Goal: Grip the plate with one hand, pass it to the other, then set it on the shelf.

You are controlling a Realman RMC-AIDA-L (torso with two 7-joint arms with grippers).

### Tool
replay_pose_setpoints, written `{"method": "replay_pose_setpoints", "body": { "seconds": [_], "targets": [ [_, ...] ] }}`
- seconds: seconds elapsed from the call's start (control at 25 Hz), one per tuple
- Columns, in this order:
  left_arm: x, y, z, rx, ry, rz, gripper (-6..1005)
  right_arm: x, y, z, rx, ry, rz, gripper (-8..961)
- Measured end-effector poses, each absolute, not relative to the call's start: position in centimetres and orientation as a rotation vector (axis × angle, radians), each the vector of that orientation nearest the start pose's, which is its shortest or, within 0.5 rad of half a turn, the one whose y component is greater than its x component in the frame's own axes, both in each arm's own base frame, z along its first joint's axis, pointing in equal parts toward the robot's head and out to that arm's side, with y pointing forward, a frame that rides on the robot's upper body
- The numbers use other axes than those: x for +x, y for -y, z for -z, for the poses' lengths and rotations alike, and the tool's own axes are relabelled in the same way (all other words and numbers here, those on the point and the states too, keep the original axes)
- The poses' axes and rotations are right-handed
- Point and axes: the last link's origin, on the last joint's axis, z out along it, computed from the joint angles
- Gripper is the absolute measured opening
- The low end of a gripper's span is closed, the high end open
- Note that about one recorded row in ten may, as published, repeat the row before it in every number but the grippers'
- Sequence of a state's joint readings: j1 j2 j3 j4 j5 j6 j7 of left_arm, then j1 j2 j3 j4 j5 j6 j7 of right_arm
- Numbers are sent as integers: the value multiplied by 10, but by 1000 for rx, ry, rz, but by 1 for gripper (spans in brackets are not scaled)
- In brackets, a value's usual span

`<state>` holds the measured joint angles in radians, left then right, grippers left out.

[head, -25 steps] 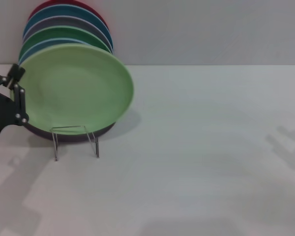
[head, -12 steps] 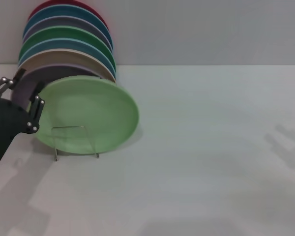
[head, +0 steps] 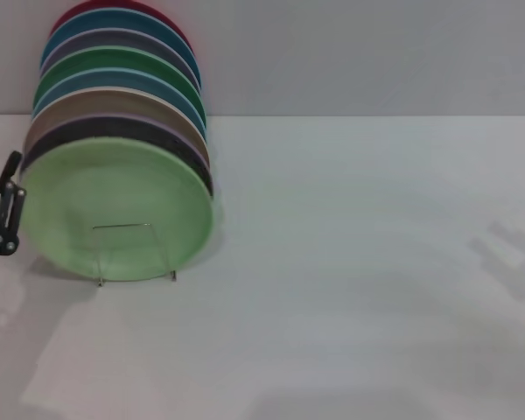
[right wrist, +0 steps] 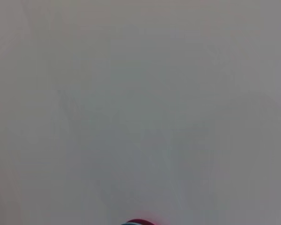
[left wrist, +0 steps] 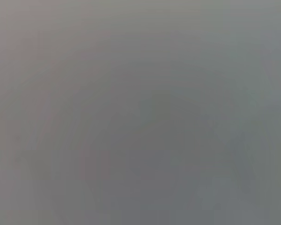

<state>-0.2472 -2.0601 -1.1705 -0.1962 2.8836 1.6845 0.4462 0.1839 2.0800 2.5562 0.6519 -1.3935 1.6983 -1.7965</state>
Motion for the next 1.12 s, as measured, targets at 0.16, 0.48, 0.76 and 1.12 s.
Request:
{"method": "replay_pose_setpoints", "body": {
  "seconds": [0.16,0.48,0.76,1.12],
  "targets": [
    [-306,-253,-17,-1513,-335,529,444,319,-255,-80,-2015,-723,-1274,666],
    [-328,-251,-46,-1349,-118,555,470,323,-251,-76,-1999,-655,-1232,690],
    [-368,-246,-70,-1214,308,770,534,340,-241,-50,-1817,-323,-996,710],
    [-379,-241,-58,-1246,380,699,754,365,-239,-51,-1529,-374,-850,755]
  ]
}}
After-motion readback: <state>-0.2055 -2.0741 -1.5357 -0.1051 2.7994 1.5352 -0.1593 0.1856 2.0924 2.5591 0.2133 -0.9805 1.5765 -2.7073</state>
